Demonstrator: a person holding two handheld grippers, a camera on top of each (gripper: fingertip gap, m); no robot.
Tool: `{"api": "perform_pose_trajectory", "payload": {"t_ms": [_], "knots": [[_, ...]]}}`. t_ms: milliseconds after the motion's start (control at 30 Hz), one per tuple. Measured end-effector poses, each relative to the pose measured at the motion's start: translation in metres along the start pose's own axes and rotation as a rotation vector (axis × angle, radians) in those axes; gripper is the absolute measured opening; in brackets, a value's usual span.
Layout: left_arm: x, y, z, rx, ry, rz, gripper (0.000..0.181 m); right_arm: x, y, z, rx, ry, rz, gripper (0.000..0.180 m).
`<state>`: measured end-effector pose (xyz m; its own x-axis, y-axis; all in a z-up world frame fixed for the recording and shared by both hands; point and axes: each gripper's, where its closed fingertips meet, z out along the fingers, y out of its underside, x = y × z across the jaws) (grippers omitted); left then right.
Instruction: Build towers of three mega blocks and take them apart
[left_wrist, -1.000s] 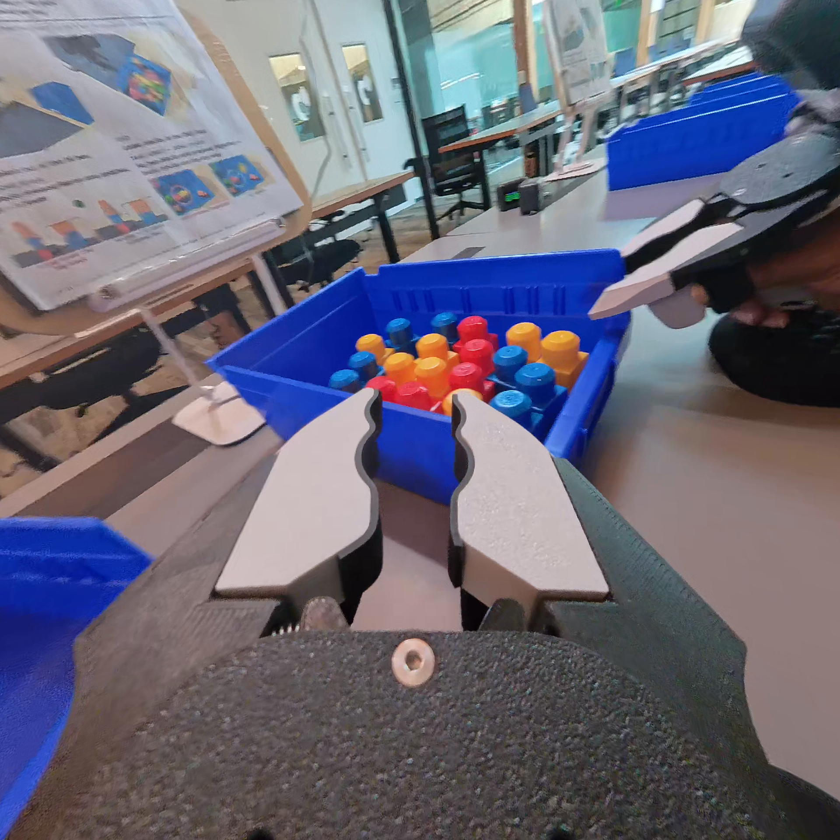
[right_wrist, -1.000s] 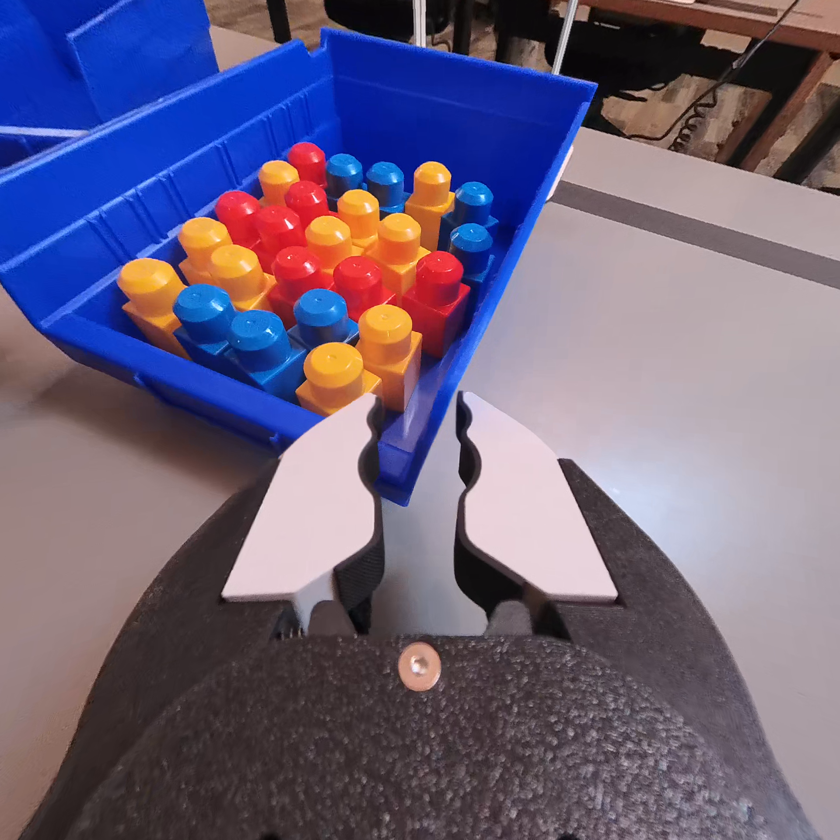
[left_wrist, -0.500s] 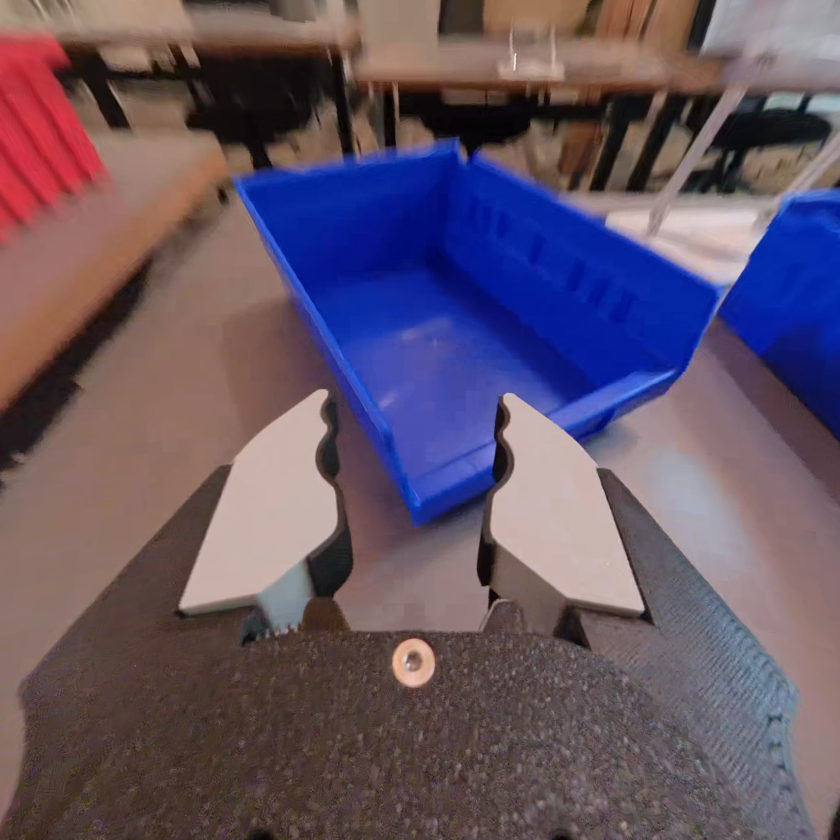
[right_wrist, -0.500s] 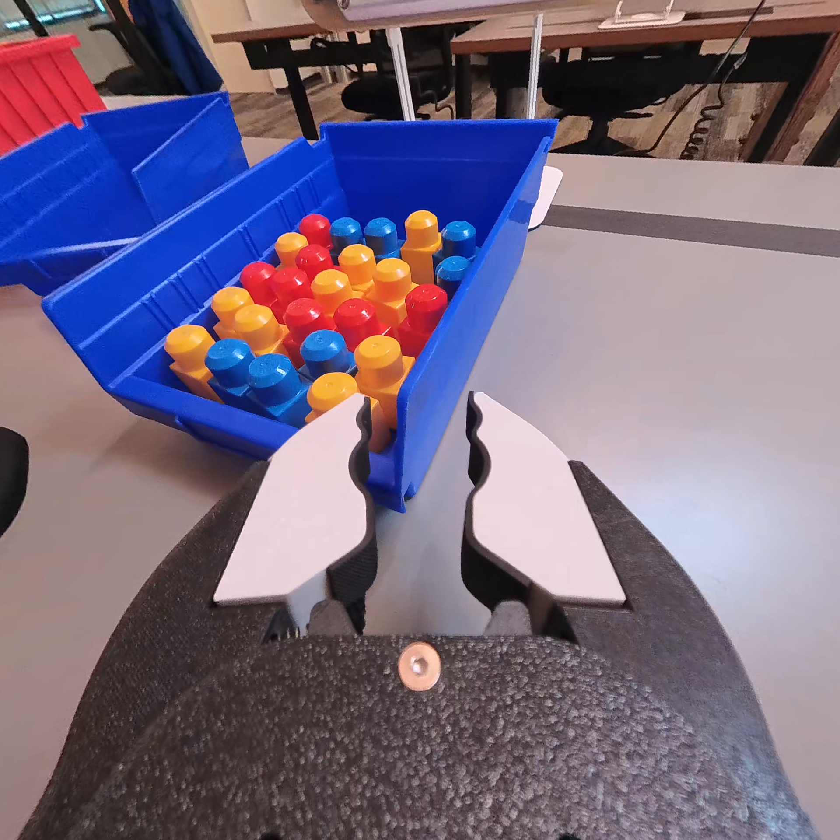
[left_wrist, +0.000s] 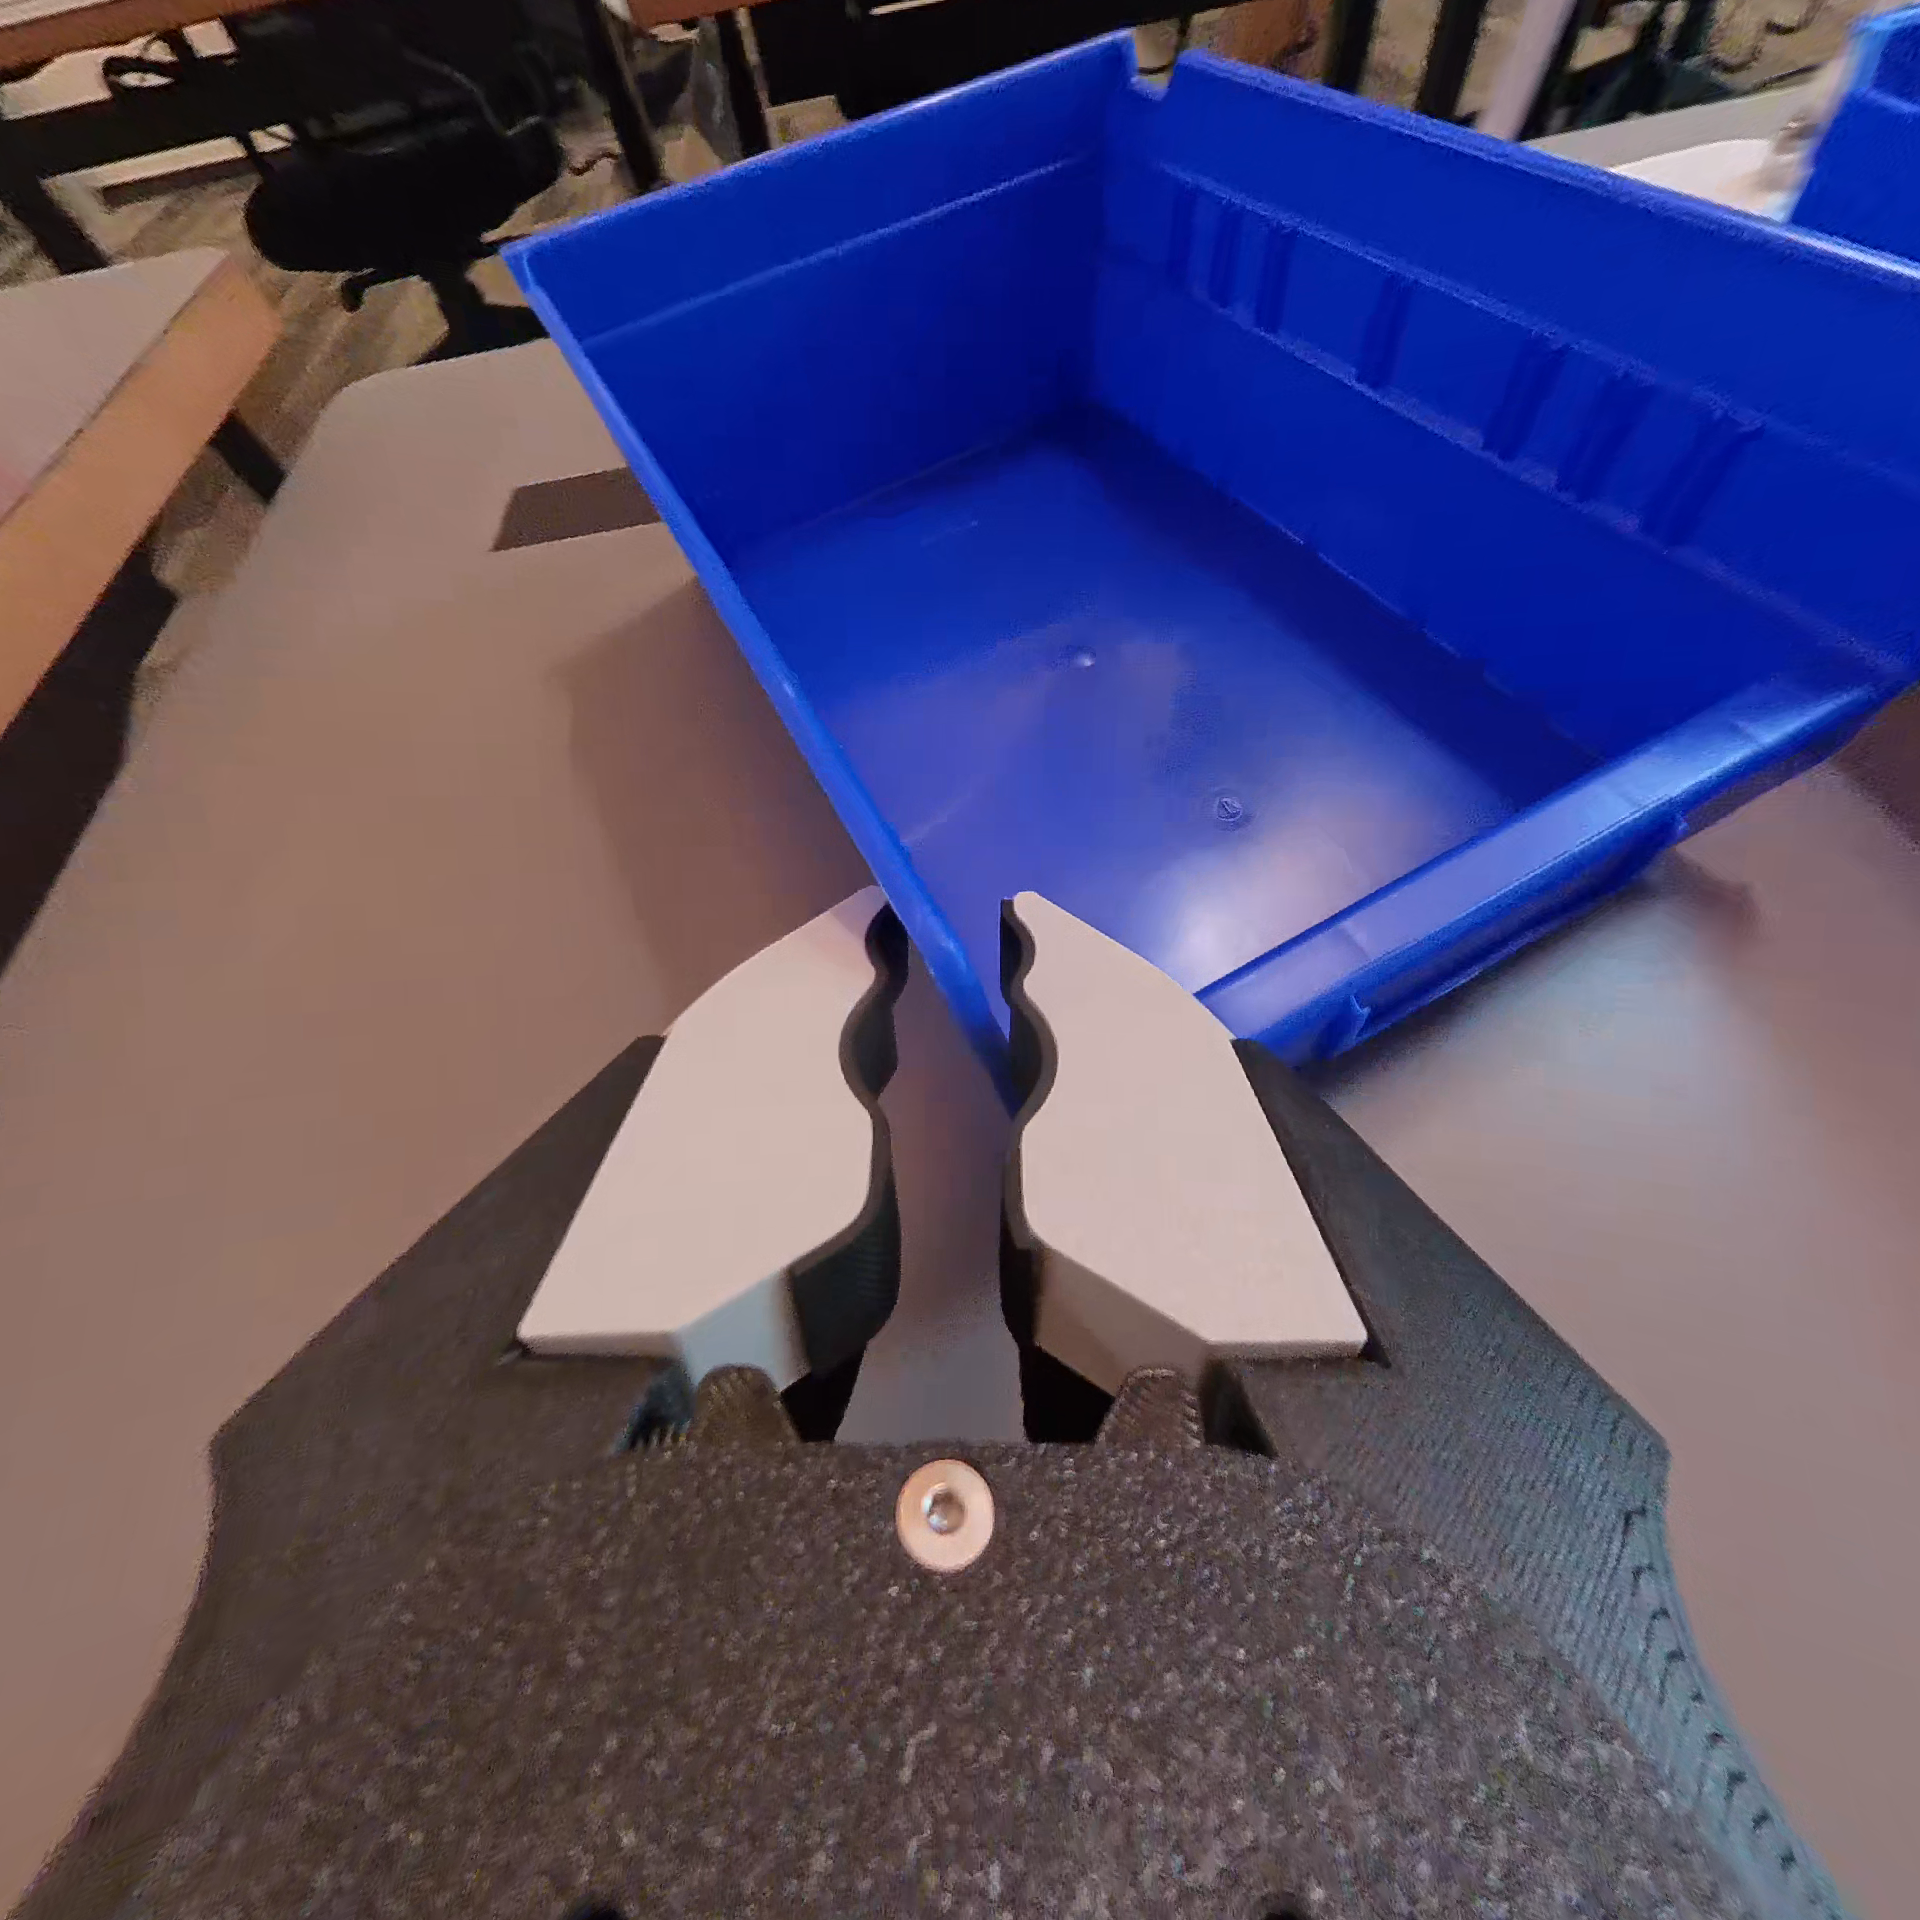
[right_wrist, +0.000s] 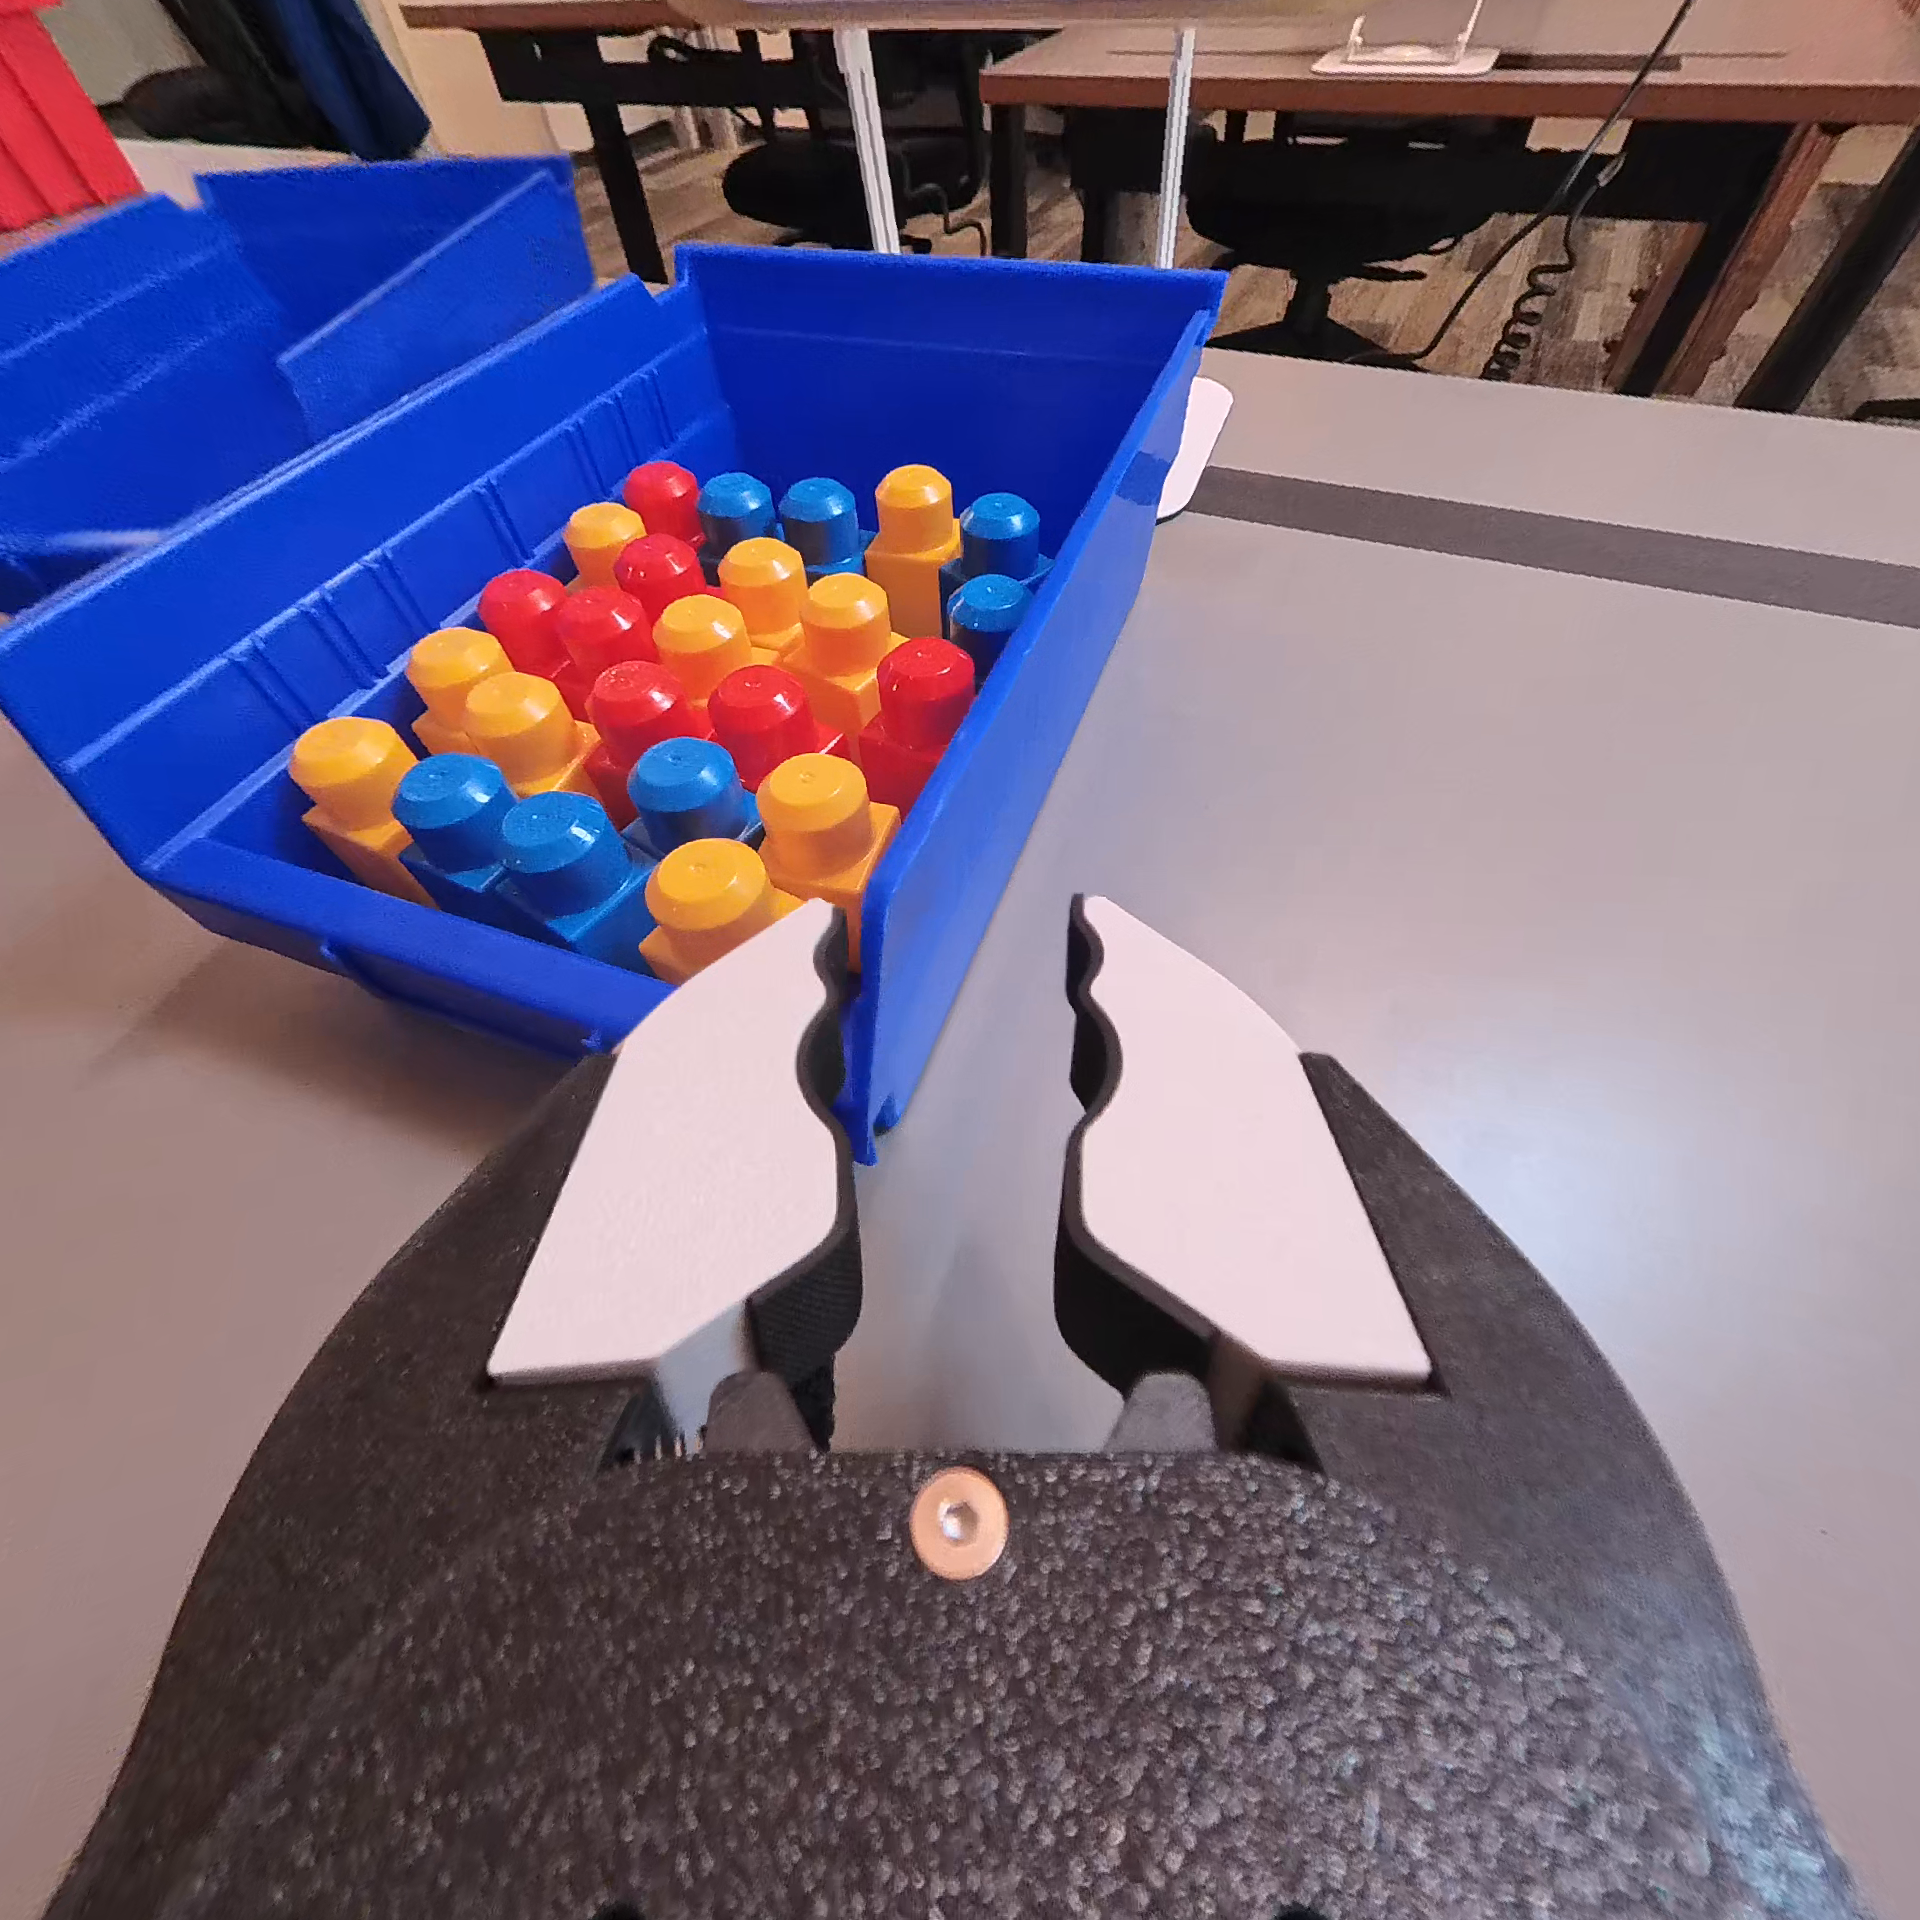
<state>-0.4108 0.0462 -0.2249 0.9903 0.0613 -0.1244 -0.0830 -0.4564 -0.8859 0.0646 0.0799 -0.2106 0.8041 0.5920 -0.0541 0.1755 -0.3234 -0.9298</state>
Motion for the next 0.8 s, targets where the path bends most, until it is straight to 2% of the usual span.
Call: {"api": "perform_pose_trajectory", "payload": {"t_ms": [167, 233, 300, 667, 800], "knots": [[0.055, -0.008, 0.001, 0.008, 0.096, 0.051, 0.013, 0.003, 0.002, 0.001, -0.009, 0.013, 0.002, 0.043], [0.063, -0.009, 0.002, 0.003, 0.064, 0.092, 0.014, 0.006, 0.002, 0.001, -0.012, 0.030, -0.002, 0.043], [0.074, -0.012, 0.004, 0.011, 0.105, 0.077, 0.016, 0.008, 0.002, 0.001, -0.013, 0.037, 0.001, 0.043], [0.096, -0.022, 0.020, 0.010, 0.160, 0.211, 0.024, 0.027, 0.002, 0.002, -0.026, 0.084, 0.012, 0.047], [0.094, -0.024, 0.021, 0.035, 0.180, 0.202, 0.025, 0.038, 0.003, 0.008, -0.046, 0.093, -0.013, 0.048]]}}
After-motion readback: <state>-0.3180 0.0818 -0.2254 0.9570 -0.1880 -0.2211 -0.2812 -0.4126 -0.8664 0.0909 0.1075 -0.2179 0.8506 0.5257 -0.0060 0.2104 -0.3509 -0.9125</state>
